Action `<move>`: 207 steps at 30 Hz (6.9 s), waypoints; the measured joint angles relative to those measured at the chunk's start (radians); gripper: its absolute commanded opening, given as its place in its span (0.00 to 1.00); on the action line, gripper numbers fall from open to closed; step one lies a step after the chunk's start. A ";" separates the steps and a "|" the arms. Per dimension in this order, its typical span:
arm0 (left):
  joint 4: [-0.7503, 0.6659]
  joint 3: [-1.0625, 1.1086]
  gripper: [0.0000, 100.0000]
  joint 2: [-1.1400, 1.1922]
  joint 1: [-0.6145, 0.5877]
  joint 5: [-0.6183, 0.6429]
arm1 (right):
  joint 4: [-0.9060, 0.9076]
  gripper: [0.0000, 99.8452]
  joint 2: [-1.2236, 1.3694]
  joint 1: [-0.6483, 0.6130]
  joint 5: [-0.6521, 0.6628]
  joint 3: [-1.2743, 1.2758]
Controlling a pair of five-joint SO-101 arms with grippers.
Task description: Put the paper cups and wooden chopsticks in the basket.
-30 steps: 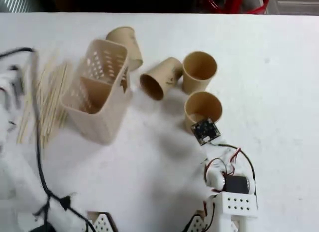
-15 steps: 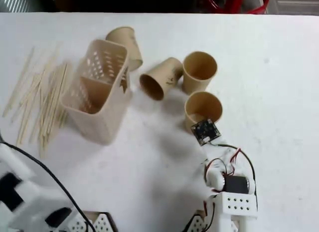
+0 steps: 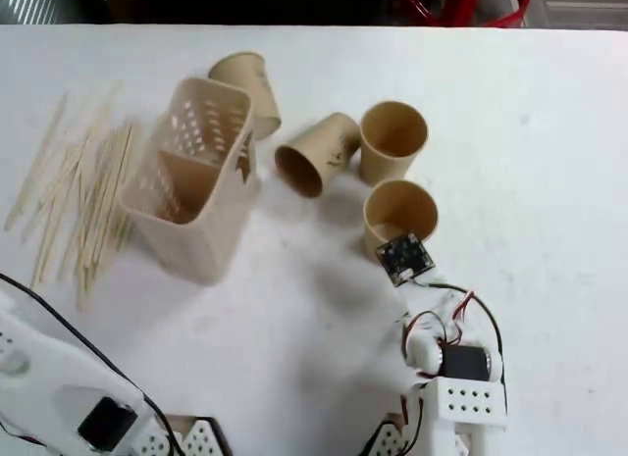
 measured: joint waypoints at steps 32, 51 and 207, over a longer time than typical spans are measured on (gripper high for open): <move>0.580 -0.522 0.34 0.258 0.005 0.003 | -0.012 0.02 0.000 -0.037 0.000 0.000; -0.213 -0.522 0.17 0.241 0.104 0.167 | -0.012 0.02 0.000 -0.040 0.000 0.000; -0.741 1.382 0.33 -0.618 0.144 -0.164 | -0.014 0.02 0.000 -0.043 0.000 0.008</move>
